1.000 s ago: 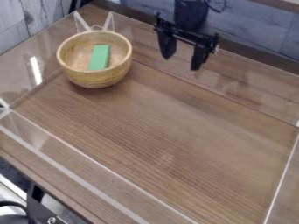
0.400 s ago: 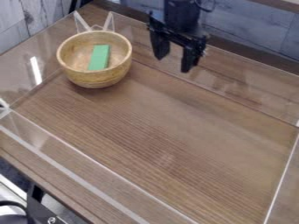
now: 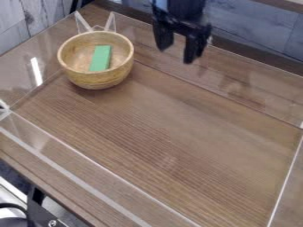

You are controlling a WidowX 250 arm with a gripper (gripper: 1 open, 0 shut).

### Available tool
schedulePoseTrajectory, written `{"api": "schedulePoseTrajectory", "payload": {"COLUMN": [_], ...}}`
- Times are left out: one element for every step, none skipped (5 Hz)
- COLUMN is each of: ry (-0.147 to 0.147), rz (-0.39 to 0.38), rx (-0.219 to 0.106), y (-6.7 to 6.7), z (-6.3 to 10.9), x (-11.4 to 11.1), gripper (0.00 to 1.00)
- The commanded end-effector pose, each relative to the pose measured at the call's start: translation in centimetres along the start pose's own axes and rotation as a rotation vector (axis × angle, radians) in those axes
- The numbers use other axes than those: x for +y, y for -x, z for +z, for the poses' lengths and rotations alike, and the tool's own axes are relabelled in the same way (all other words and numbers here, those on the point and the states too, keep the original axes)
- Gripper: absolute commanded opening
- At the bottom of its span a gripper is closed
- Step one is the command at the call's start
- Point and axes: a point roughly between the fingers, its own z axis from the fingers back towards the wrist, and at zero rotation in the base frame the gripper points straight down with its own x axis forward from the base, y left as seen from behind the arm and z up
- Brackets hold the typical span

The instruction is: Put green stick into wooden bowl

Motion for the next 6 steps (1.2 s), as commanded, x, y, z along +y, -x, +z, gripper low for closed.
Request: {"api": "schedulePoseTrajectory", "payload": {"ry": [-0.03, -0.03, -0.031, -0.031, -0.025, -0.016], "rz": [0.044, 0.029, 0.024, 0.03, 0.022, -0.014], "rx": [-0.068, -0.079, -0.082, -0.091, -0.103, -0.109], "y": [-0.6, -1.2, -1.7, -1.2, -0.9, -1.5], "z": [2.6, 1.7, 0.7, 0.8, 1.0, 1.2], "x": [-0.2, 0.6, 1.3, 2.8, 3.1, 1.4], "gripper": [1.0, 1.0, 1.0, 1.0, 1.0, 1.0]}}
